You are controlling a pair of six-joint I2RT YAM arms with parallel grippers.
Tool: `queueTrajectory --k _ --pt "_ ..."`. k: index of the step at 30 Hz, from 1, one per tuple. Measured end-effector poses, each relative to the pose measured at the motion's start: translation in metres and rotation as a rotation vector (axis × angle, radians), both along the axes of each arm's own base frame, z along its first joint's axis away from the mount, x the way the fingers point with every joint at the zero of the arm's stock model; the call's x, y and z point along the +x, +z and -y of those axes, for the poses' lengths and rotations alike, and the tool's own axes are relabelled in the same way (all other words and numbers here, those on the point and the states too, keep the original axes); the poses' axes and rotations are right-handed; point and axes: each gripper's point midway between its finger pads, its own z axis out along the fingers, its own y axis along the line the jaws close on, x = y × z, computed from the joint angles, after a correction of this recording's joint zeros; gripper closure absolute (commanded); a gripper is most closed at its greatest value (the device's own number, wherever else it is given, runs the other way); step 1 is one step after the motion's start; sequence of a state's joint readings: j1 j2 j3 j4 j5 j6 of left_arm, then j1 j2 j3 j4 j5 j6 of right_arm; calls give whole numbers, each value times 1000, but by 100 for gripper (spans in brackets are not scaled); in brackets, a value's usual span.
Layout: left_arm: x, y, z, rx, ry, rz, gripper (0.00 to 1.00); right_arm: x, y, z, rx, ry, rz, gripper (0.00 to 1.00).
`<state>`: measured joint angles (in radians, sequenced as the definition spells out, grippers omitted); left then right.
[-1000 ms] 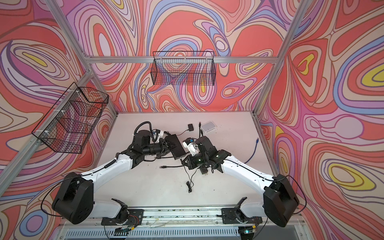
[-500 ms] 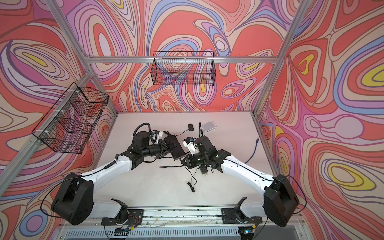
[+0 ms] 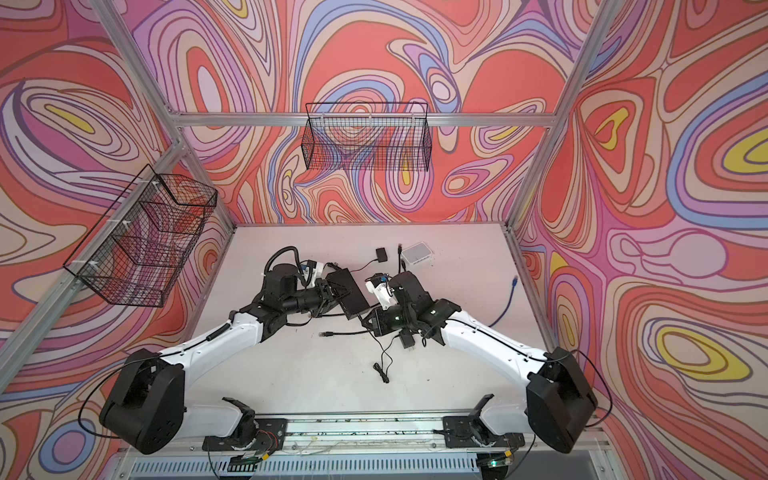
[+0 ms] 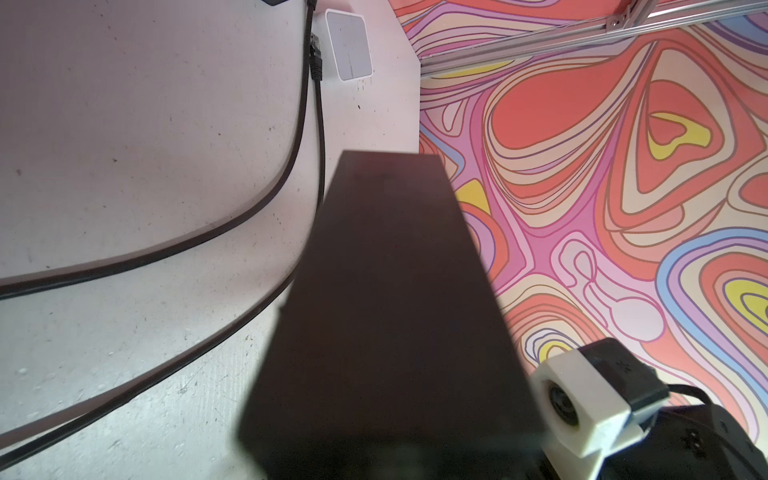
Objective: Insert the plug into the switch port
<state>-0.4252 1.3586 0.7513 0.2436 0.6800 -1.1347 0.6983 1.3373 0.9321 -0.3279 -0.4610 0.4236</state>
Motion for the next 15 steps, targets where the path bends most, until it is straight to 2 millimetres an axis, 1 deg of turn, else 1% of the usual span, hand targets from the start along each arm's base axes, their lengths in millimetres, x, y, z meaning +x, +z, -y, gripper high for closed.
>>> queueTrajectory --k 5,11,15 --pt "-2 4 -1 3 -4 17 91 0 1 -2 4 3 5 100" --pt "-3 2 -1 14 -12 24 92 0 2 -2 3 4 14 100" --pt "-4 3 0 12 -20 27 94 1 5 -2 -2 4 23 100"
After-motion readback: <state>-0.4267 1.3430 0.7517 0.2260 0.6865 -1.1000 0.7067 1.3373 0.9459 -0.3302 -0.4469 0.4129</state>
